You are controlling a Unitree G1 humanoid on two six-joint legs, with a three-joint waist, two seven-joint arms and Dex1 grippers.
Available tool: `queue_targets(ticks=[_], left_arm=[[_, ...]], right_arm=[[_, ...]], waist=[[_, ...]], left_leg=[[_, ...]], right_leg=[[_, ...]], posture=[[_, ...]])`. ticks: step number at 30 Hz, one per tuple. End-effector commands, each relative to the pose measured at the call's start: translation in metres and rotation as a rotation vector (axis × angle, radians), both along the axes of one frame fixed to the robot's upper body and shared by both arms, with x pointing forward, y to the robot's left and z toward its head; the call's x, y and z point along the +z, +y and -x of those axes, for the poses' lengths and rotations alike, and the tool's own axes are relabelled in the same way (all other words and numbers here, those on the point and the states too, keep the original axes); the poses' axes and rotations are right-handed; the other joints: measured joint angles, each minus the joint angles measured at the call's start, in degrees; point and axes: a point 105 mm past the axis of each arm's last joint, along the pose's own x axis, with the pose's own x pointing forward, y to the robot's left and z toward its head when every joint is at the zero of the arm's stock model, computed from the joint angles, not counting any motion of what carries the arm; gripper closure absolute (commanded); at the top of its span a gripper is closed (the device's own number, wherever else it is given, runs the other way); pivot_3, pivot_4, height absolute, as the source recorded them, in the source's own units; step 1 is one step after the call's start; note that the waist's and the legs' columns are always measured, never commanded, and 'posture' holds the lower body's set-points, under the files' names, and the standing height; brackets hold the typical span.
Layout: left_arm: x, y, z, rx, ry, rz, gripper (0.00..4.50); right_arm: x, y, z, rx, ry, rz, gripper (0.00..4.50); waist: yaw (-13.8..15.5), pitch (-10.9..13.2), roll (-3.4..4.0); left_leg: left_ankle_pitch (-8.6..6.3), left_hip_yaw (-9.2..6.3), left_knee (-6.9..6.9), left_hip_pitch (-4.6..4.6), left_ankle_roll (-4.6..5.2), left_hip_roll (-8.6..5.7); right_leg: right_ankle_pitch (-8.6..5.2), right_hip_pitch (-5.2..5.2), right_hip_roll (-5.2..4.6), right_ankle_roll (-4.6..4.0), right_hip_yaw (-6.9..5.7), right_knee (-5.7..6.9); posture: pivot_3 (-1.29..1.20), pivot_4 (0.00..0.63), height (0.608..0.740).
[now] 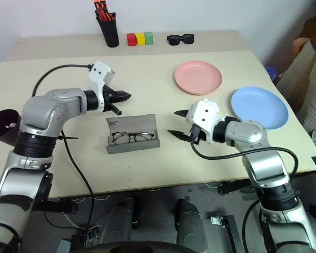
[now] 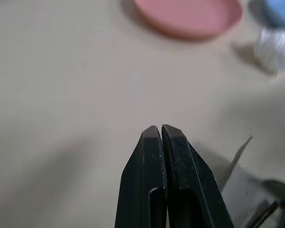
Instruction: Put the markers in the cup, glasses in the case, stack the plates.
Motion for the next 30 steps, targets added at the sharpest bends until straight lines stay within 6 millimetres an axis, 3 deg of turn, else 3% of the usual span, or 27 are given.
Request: queue_targets(ticks=[1, 8, 16, 23, 30], left_arm=[[-0.004, -0.007, 0.011, -0.145, 0.027, -0.099, 4.45], [-0.015, 0.002, 0.031, -0.269, 0.036, -0.163, 4.45], [-0.014, 0.005, 0.08, -0.451, -0.048, -0.153, 4.45], [-0.028, 0.012, 0.098, -0.467, -0.077, -0.187, 4.45], [0.005, 0.022, 0.095, -0.327, -0.33, 0.008, 4.45]], right_arm=[[0.016, -0.011, 0.004, -0.054, -0.068, -0.032, 1.5], [0.021, -0.018, 0.0, -0.094, -0.074, -0.071, 1.5], [0.017, -0.035, -0.027, -0.176, -0.033, -0.079, 1.5], [0.014, -0.045, -0.073, -0.294, -0.071, 0.033, 1.5], [0.017, -0.051, -0.134, -0.417, -0.181, 0.247, 1.5]], waist=[[0.02, 0.0, 0.0], [0.26, 0.01, 0.01], [-0.02, 0.02, 0.04], [0.3, 0.03, 0.06], [-1.04, 0.08, 0.13]], left_leg=[[-0.01, 0.0, 0.01, 0.0, -0.01, 0.0], [-0.09, 0.0, 0.03, -0.06, -0.13, 0.0], [-0.09, 0.01, 0.03, -0.05, -0.12, 0.0], [-0.09, 0.02, 0.07, -0.09, -0.12, 0.0], [0.0, 0.02, 0.05, -0.15, 0.01, 0.0]], right_leg=[[0.0, 0.0, 0.0, -0.01, 0.0, -0.01], [-0.01, -0.02, -0.03, -0.03, 0.01, -0.07], [-0.01, -0.01, -0.04, -0.03, 0.02, -0.08], [-0.01, -0.04, -0.05, -0.03, 0.02, -0.1], [0.01, -0.11, -0.05, -0.04, 0.02, -0.05]], posture=[[0.0, 0.15, 0.74], [0.0, 0.15, 0.74], [0.0, 0.15, 0.74], [0.0, 0.15, 0.74], [0.0, 0.15, 0.74]])
